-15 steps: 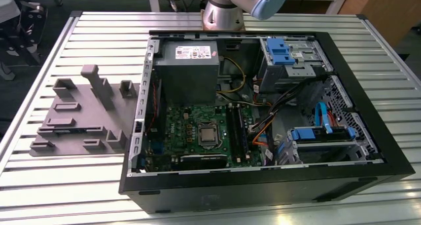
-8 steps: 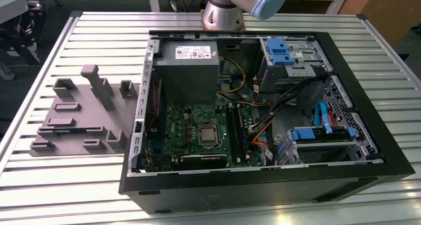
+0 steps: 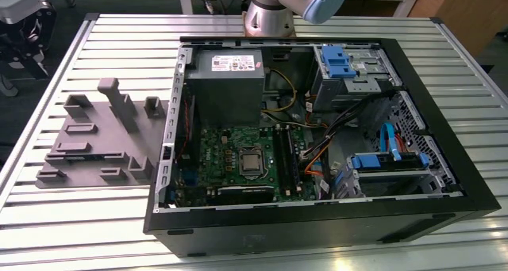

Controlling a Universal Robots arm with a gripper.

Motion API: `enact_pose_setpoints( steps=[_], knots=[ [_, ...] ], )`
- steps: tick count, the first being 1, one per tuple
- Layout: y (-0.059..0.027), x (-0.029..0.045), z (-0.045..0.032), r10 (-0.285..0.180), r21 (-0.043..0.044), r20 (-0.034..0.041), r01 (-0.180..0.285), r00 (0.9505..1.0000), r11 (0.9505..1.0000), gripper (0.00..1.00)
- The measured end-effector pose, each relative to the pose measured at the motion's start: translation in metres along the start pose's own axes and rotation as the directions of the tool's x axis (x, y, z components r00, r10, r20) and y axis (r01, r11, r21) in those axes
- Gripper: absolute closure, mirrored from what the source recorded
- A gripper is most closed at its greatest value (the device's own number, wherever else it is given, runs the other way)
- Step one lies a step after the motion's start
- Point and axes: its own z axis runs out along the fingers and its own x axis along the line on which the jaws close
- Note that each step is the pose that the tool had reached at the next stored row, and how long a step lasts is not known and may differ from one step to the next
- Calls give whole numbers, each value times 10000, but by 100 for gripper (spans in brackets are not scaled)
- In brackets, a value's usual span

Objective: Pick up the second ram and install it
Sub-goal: 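Pick up the second ram and move it above second insertion slot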

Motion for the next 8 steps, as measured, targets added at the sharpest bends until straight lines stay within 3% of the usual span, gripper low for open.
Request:
enact_pose_setpoints(
  steps=[4,8],
  knots=[
    [0,0,0,-685,-16,-29,685,9976,9976,89],
    [0,0,1,-1362,-35,-55,1361,9907,9907,89]
  ],
)
